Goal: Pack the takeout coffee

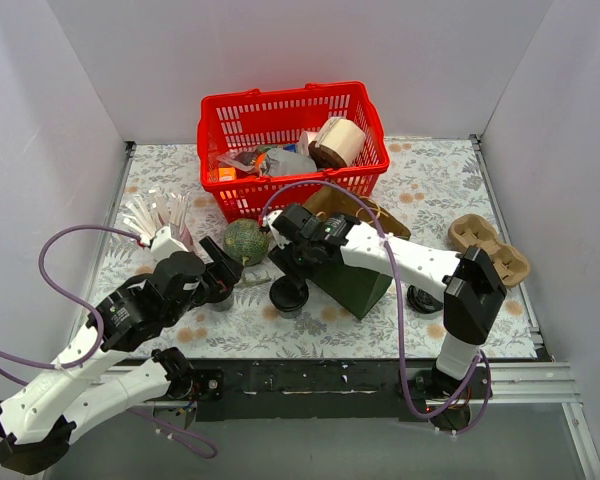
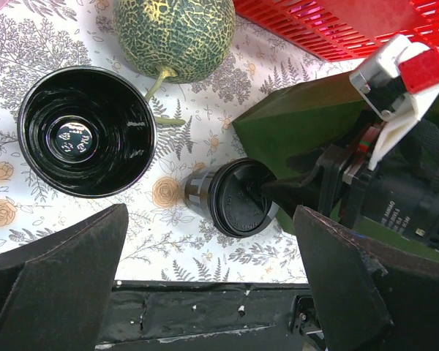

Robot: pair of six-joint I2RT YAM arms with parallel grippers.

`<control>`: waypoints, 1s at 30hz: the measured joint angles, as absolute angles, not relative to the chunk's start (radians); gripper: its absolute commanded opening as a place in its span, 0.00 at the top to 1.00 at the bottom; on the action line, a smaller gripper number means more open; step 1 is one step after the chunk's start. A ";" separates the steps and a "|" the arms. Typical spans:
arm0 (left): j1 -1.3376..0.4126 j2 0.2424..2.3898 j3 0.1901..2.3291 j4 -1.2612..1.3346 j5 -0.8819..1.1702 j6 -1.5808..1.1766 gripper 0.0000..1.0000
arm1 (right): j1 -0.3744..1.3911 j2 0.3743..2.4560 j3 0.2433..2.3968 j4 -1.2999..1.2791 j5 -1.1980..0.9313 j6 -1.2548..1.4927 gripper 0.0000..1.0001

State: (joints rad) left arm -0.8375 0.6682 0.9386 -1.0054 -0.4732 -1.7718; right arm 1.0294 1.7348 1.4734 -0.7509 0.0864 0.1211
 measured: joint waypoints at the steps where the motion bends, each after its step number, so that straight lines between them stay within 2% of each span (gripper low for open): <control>1: -0.838 0.669 0.939 -1.002 -0.473 -1.770 0.02 | 1.026 1.740 1.473 -0.747 0.079 0.121 0.43; 7: -0.838 0.678 0.939 -0.988 -0.470 -1.766 0.02 | 1.016 1.750 1.461 -0.722 0.045 0.117 0.49; 11: -0.838 0.682 0.939 -0.984 -0.466 -1.761 0.02 | 1.016 1.752 1.461 -0.711 0.029 0.117 0.61; 16: -0.838 0.682 0.939 -0.982 -0.463 -1.758 0.02 | 1.016 1.756 1.461 -0.701 0.004 0.124 0.70; 25: -0.838 0.678 0.939 -0.982 -0.462 -1.758 0.02 | 1.015 1.757 1.449 -0.684 -0.023 0.144 0.97; 30: -0.838 0.670 0.939 -0.983 -0.462 -1.758 0.02 | 1.015 1.753 1.440 -0.673 -0.027 0.155 0.99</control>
State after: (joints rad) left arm -0.8375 0.6697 0.9390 -0.9829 -0.4618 -1.7584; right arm 1.0145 1.7531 1.4403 -0.6735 -0.0269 0.1551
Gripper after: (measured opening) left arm 0.981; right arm 0.228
